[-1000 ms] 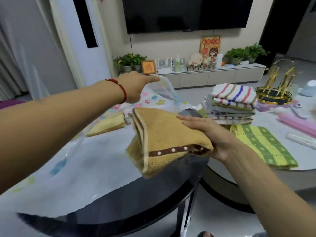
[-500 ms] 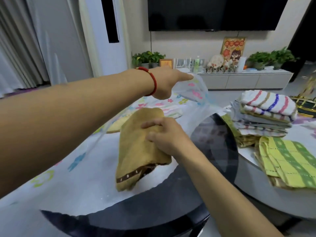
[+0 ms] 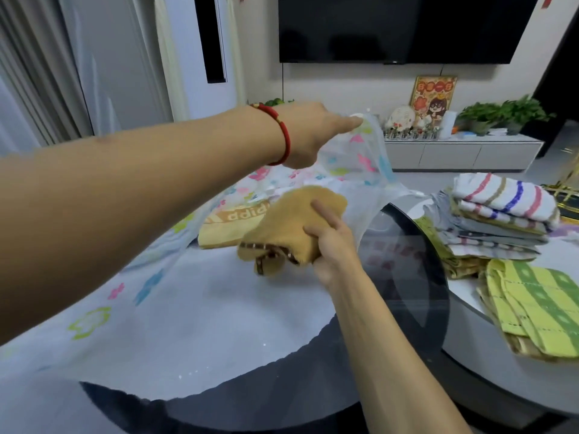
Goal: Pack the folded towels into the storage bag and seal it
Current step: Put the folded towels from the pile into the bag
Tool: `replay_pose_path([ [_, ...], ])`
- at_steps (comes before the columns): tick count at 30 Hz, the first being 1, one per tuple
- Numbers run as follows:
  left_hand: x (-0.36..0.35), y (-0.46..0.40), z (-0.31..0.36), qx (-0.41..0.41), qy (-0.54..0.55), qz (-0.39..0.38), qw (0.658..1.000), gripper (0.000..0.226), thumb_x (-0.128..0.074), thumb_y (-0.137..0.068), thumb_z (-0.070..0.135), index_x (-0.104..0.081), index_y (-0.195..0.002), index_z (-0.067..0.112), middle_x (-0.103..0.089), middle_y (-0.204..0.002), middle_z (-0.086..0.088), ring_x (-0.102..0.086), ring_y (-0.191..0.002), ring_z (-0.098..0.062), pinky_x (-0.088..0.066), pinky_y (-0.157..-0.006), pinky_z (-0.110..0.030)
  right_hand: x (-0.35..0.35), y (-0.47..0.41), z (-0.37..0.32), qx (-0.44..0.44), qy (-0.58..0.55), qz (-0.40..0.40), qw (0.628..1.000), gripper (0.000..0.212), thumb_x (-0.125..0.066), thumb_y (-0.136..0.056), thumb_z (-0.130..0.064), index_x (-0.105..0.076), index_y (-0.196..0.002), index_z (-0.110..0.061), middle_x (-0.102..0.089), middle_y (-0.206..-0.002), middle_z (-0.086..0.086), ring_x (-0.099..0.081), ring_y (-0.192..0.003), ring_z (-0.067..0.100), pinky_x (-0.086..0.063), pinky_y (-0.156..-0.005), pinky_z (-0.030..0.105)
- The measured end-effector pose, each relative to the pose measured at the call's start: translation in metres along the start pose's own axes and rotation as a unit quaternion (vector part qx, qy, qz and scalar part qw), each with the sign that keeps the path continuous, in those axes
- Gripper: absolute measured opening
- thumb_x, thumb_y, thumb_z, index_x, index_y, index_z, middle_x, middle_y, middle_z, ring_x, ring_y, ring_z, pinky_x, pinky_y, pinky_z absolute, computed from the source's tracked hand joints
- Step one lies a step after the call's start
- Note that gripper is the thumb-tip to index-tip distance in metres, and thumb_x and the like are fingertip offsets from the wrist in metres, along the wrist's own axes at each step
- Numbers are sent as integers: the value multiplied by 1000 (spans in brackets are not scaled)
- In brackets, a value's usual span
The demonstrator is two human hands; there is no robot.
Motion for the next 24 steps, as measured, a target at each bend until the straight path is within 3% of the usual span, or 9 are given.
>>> replay_pose_path([
  [5, 9, -3, -11, 9, 0, 7, 1000, 93, -48, -82, -6, -12, -155, 38, -55, -122, -12, -47, -82, -25, -45, -67, -39, -43, -70, 0, 33, -193, 55, 979, 66, -52, -95, 12, -53, -150, -26, -62, -140, 15, -67, -117, 33, -58, -98, 47],
  [7, 6, -3, -12, 5, 6, -1, 1000, 95, -47, -81, -6, -10, -154, 42, -53, -127, -10, -53, -87, -27, -49, -68, -41, -39, -92, 14, 1, -137, 91, 986, 73, -50, -97, 9, -40, -156, -31, -57, -144, 13, -64, -116, 33, -54, -102, 54],
  [10, -1, -2, -10, -19, 8, -13, 1000, 100, -50, -80, -6, -5, -153, 45, -53, -132, -9, -56, -93, -29, -47, -61, -38, -29, -107, 37, -47, 5, 102, 994, 79, -47, -94, 4, -38, -152, -48, -55, -119, 1, -60, -94, 27, -60, -85, 56],
  [14, -4, -2, -14, -48, 25, -7, 999, 99, -61, -81, 4, -6, -155, 39, -60, -103, -4, -45, -70, -13, -49, -63, -41, -41, -134, 24, 48, -38, 78, 995, 80, -49, -89, 10, -43, -154, -36, -59, -143, 12, -65, -98, 22, -59, -86, 39],
  [17, -5, -3, -14, -54, 37, 3, 998, 103, -76, -80, 26, -7, -156, 37, -55, -83, 0, -44, -67, -11, -51, -68, -42, -46, -146, 16, 74, -75, 59, 993, 74, -54, -95, 6, -39, -156, -34, -50, -155, 7, -58, -131, 29, -53, -106, 46],
  [19, -6, -2, -13, -57, 38, 1, 998, 108, -80, -76, 41, -7, -156, 36, -58, -91, 0, -51, -79, -18, -52, -76, -43, -39, -147, 23, 40, 27, 61, 997, 77, -50, -98, 2, -27, -160, -37, -46, -156, 6, -56, -130, 29, -51, -107, 49],
  [21, -7, -3, -12, -56, 29, -2, 998, 112, -80, -73, 49, -7, -156, 36, -62, -110, -2, -54, -95, -22, -51, -83, -44, -33, -148, 33, 1, 130, 64, 989, 79, -51, -98, 2, -21, -161, -35, -47, -152, 10, -58, -118, 28, -53, -95, 42],
  [24, -9, -4, -9, -56, 11, 0, 998, 112, -80, -72, 51, -6, -156, 37, -60, -128, -3, -55, -106, -24, -51, -88, -44, -41, -153, 26, 25, 105, 91, 990, 77, -52, -97, 0, -26, -160, -37, -42, -159, 7, -54, -127, 29, -50, -90, 35],
])
Point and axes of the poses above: each hand's wrist, its own y-axis away from the middle knuckle, its own x-axis out of the back of the hand, z = x × y, the point moved 2 cm from there along -y, towards the middle knuckle
